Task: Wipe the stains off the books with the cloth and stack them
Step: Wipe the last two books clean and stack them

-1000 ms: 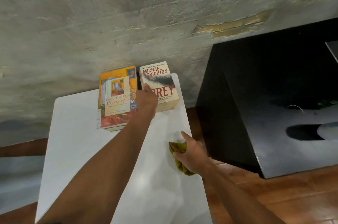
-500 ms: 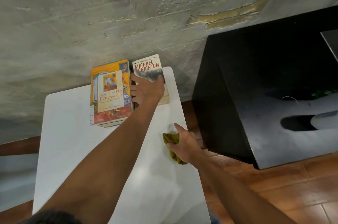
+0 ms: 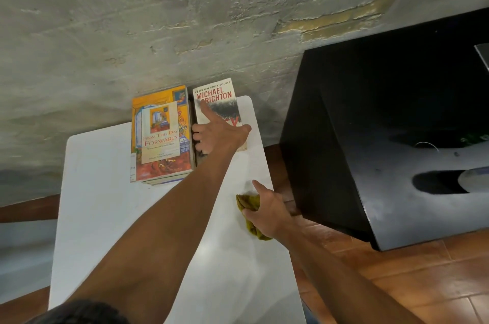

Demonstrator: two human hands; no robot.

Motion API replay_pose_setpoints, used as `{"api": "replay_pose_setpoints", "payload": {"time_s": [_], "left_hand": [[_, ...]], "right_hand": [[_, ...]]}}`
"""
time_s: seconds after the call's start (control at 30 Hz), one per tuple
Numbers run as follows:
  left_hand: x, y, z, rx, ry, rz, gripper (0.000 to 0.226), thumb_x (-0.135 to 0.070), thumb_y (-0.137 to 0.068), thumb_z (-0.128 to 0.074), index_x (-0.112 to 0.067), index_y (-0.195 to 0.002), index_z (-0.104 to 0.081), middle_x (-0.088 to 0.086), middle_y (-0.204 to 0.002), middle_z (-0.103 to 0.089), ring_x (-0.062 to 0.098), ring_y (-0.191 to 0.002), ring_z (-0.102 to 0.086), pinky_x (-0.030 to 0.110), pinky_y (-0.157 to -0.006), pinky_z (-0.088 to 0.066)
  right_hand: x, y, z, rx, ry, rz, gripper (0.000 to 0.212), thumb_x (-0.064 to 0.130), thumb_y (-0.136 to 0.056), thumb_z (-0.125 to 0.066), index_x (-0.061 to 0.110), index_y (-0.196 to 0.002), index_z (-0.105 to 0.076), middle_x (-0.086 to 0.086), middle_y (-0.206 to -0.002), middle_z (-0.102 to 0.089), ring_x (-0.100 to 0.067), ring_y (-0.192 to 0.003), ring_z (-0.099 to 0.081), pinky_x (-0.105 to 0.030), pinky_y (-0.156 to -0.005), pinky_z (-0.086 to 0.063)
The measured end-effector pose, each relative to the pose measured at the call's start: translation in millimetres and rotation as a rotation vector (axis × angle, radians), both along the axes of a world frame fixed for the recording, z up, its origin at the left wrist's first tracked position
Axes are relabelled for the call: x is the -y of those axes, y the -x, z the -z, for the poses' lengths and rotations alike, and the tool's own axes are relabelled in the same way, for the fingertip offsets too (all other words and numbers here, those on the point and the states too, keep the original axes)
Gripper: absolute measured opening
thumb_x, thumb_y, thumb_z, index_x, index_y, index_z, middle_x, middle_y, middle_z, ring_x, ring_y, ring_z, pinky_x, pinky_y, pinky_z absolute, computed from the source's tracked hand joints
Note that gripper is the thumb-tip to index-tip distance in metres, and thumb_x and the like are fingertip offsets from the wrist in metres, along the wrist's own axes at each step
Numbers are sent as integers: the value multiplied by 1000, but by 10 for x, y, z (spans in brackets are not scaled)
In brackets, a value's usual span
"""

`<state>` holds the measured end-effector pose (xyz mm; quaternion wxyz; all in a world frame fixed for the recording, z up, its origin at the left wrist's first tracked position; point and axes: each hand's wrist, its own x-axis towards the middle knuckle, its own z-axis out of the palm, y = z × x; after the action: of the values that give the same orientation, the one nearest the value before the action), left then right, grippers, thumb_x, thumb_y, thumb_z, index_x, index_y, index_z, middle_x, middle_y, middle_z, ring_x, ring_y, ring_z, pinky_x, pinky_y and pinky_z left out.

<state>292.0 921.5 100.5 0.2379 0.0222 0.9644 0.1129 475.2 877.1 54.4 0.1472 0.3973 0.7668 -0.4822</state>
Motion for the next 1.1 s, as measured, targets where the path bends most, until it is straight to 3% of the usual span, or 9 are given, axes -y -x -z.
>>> {"api": "replay_pose_setpoints", "payload": {"time_s": [0.7,0.83,0.97,1.03,1.1], "left_hand": [[-57,24,24,-43,23,-39,126,-66,-72,-77,-35,-155,13,22,-144,-33,38,-135,-38,51,-111,-33],[-48,-34,0,-60,-25,-24,127,-63,-70,-79,-34,-155,11,22,-153,-23,40,-142,-29,52,-115,-27],[-10,-221,-127,-185,-266,-13,120,-62,-70,-78,-33,-155,0,21,-162,-8,43,-150,-9,54,-122,-15],[53,-440,-246,-297,-463,25,105,-58,-76,-74,-31,-155,-10,16,-161,-14,38,-149,-16,52,-121,-23],[222,-697,-324,-361,-656,65,85,-51,-84,-71,-30,-152,-24,7,-156,-28,24,-141,-34,44,-110,-42]], "right_hand": [[19,-34,6,21,31,5,78,38,-91,-70,29,-154,-25,3,-149,-44,-23,-135,-45,-33,-105,-44],[40,-44,-8,12,38,4,78,38,-91,-70,29,-155,-25,3,-151,-42,-22,-136,-45,-33,-106,-43],[53,-22,-62,13,11,32,77,40,-91,-70,29,-154,-28,2,-148,-45,-21,-133,-46,-32,-105,-43],[81,14,-103,5,-22,31,73,42,-90,-70,28,-152,-35,3,-141,-53,-19,-127,-52,-32,-102,-45],[117,50,-142,-19,-46,31,56,39,-89,-71,19,-138,-52,2,-124,-64,-17,-112,-62,-27,-93,-50]]}}
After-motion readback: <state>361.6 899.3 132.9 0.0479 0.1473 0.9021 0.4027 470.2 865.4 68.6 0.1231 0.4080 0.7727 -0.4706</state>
